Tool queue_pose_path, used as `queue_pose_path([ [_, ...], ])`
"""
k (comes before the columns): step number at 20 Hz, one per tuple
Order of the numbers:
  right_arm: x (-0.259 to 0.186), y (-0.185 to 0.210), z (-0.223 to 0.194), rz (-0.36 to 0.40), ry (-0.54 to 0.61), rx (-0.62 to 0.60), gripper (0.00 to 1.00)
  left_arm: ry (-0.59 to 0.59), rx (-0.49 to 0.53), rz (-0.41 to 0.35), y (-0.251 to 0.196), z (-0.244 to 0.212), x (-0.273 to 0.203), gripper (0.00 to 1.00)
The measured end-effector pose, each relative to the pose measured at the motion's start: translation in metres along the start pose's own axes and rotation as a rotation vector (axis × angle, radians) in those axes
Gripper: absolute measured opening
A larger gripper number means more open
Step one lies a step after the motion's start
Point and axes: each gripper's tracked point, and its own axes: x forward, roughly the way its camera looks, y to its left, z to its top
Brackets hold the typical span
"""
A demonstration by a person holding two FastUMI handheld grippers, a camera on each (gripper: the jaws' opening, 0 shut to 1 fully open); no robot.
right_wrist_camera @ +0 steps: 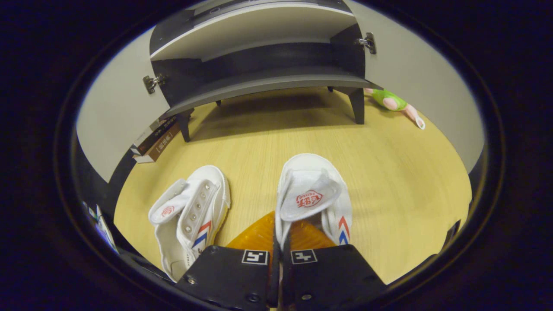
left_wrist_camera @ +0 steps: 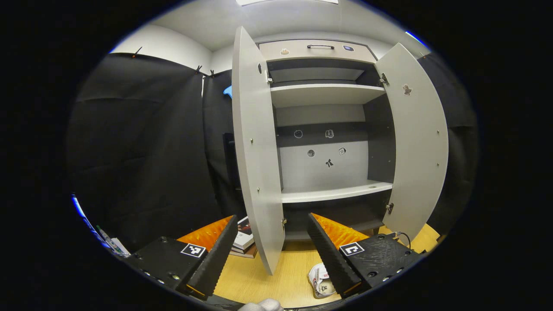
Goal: Grab one shoe with the right hand and put it into the shoe cabinet, grab the other shoe with the left hand and put it into the shoe cabinet; then close the right door with the right hand and the left door with the left hand.
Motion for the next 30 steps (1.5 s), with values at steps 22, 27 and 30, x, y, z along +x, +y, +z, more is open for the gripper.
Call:
queue_pose_path([
  [22, -0.19, 0.063, 0.308, 0.077, -0.481, -0.272, 0.05, 0.015, -0.051, -0.045, -0.043, -0.021, -0.011, 0.96],
  [27, -0.172, 0.071, 0.41, 0.038, -0.553, -0.275, 0.05, 0.028, -0.078, 0.002, -0.042, -0.026, -0.012, 0.97],
  [30, -0.139, 0.072, 0.457, 0.013, -0.546, -0.278, 0.05, 0.023, -0.076, 0.042, -0.04, -0.023, -0.01, 0.97],
])
